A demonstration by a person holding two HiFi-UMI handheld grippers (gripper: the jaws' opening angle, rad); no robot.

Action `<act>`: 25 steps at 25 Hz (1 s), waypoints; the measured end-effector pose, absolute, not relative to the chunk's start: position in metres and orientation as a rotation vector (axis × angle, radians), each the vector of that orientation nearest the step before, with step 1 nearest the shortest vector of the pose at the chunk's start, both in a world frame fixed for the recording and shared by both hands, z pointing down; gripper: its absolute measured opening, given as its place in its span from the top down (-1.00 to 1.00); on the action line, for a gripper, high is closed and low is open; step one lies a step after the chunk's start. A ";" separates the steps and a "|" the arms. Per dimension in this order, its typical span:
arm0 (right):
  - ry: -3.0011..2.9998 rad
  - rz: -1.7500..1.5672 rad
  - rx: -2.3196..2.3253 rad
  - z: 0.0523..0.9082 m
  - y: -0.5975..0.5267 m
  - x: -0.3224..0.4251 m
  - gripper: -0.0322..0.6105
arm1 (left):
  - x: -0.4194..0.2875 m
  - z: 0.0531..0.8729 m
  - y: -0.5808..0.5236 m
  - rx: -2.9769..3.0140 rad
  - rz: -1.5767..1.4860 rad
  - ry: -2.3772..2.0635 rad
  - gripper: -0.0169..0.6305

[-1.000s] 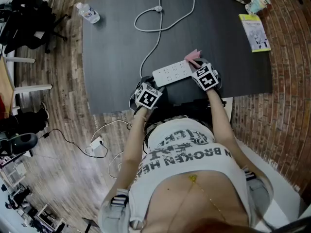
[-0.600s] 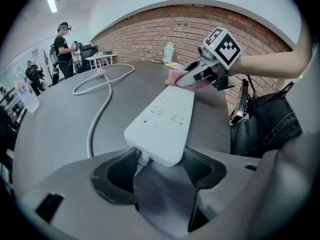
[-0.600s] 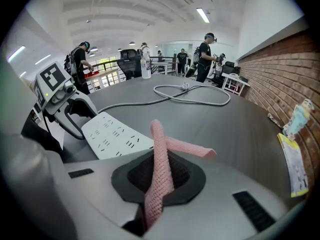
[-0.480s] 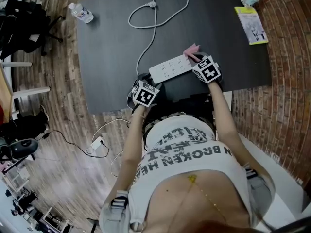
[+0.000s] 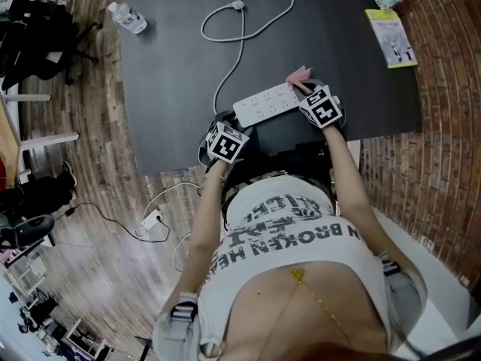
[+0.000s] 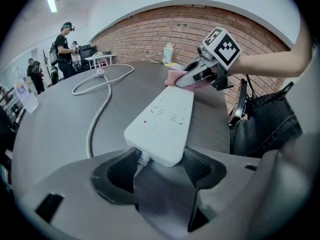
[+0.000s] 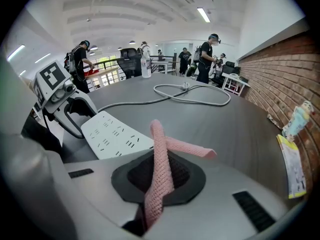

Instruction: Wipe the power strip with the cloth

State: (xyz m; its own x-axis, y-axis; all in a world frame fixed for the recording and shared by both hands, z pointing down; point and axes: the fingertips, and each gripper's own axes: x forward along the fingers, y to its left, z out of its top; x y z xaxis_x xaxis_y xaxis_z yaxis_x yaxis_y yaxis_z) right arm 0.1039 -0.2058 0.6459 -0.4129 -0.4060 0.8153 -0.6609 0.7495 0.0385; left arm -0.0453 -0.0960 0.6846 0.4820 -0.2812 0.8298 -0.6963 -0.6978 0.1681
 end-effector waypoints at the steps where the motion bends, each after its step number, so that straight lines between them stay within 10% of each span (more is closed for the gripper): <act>1: -2.058 0.361 0.803 0.646 -0.206 0.104 0.85 | -0.045 0.685 -0.096 2.241 1.124 -0.806 0.10; 25: -2.136 0.128 0.445 0.613 -0.164 0.038 0.85 | -0.047 0.685 -0.096 2.250 1.118 -0.807 0.10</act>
State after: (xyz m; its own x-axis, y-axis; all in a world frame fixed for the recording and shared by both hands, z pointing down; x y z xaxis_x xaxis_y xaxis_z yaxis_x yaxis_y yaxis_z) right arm 0.0385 -0.1635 0.6126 -0.5118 -0.2660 0.8169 -0.3617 0.9292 0.0759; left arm -0.0472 -0.0959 0.6848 0.4878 -0.2850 0.8252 -0.6931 -0.7011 0.1676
